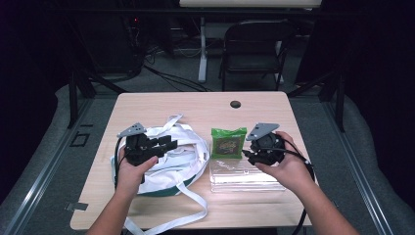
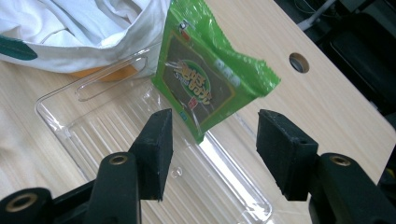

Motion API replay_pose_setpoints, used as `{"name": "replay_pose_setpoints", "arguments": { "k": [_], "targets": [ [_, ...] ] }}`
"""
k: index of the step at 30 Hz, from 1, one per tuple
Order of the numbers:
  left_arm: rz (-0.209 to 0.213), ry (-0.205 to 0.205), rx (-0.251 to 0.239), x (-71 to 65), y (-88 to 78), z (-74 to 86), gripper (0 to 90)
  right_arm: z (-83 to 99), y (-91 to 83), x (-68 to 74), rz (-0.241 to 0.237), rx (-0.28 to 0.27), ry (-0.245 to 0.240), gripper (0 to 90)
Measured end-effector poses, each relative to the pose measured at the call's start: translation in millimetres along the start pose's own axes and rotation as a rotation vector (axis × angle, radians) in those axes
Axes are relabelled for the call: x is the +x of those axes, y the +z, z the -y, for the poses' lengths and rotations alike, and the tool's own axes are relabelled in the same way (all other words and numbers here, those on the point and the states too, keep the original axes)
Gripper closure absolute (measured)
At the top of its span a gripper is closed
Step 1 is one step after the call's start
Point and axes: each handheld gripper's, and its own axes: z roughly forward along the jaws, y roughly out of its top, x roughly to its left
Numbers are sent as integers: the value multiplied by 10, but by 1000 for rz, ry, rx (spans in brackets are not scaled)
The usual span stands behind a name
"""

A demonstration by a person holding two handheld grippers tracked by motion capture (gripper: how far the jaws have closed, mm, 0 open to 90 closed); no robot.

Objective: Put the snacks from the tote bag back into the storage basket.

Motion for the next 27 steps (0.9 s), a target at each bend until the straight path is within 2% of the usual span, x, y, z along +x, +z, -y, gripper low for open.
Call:
{"name": "replay_pose_setpoints", "arguments": {
  "k": [8,17,21,27],
  "targets": [
    [-4,-4,1,10,-6,4,576,242,-28,46,24,-34,100,465],
    [-9,-11,1,37,-3,13,575,642,3,46,45,-84,207,464],
    [-10,-12,2,40,1,17,575,765,25,64,50,-114,252,464],
    [-11,-16,3,49,6,25,573,885,47,97,70,-149,287,464]
  ]
}}
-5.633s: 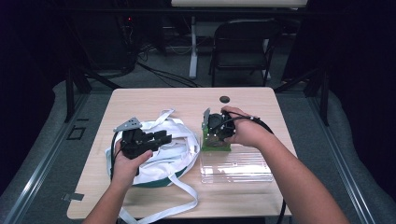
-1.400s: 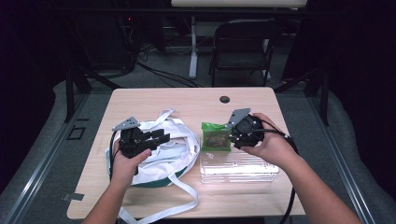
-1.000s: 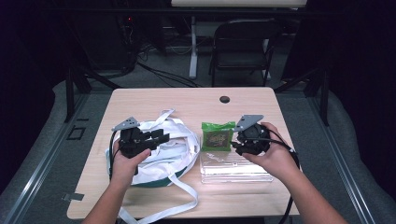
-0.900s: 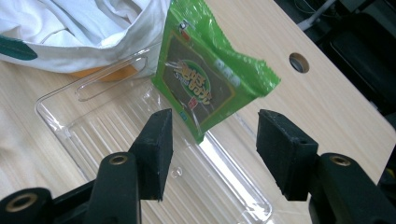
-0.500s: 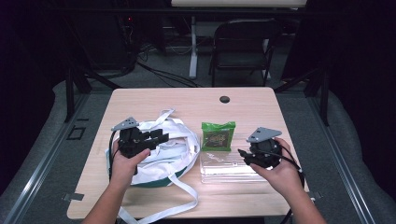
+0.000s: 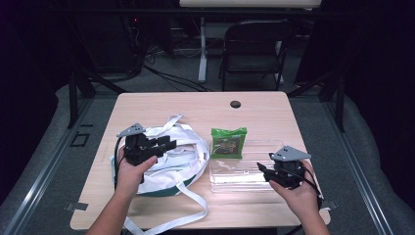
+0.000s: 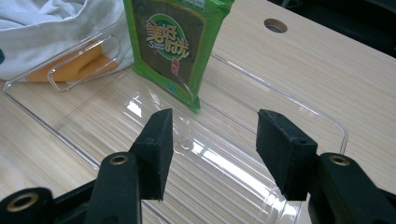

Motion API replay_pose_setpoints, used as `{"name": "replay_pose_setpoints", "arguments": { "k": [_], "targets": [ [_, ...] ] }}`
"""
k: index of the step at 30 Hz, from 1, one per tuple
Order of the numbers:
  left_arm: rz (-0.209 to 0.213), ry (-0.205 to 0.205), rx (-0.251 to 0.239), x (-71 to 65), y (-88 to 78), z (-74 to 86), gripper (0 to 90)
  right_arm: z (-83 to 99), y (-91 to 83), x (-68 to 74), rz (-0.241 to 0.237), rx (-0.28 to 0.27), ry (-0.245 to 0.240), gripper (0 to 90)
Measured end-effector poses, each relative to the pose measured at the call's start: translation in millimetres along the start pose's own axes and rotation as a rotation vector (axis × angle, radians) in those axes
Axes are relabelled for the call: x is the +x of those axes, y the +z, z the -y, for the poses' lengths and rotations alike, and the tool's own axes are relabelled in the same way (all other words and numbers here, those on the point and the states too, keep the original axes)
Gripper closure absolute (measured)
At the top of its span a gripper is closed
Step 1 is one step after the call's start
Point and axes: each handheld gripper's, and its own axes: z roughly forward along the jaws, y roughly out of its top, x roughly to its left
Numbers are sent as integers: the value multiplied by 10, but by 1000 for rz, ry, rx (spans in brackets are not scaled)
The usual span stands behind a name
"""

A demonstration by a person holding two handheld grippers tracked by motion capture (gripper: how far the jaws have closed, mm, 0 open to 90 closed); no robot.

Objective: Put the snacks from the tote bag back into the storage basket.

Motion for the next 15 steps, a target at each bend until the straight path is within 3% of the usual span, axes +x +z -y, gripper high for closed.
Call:
{"name": "replay_pose_setpoints", "arguments": {
  "k": [15],
  "targets": [
    [-5,-6,4,16,0,3,557,202,57,-39,11,-12,55,450]
  ]
}}
